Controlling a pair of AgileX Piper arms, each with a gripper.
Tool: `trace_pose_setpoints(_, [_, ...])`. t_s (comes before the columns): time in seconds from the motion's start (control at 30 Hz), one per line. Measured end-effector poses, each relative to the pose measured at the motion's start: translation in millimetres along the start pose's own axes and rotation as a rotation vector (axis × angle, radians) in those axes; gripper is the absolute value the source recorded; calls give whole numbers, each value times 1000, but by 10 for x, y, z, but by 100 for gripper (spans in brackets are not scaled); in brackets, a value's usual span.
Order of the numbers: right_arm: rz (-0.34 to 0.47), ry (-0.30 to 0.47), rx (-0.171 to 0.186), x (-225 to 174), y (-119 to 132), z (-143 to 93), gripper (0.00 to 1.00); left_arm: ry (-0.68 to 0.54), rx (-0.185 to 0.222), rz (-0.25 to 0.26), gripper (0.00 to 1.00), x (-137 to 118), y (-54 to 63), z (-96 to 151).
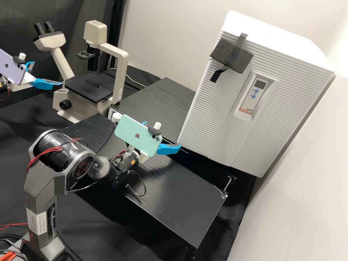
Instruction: Open the incubator door.
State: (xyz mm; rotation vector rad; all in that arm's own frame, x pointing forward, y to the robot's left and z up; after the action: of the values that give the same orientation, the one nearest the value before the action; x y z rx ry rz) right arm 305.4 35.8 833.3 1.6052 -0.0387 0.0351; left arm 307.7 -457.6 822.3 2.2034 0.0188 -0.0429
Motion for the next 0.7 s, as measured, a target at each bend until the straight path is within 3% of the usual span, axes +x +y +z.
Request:
trace_pose_setpoints(0.37, [11,-5,0,-1,30,18,100,0,0,0,100,0,0,0])
trace_pose_setpoints(0.5, [57,-15,2,-13,169,46,100,0,0,0,100,0,0,0])
trace_pose_setpoints(0.7, [143,33,4,35,426,-90,100,0,0,0,100,0,0,0])
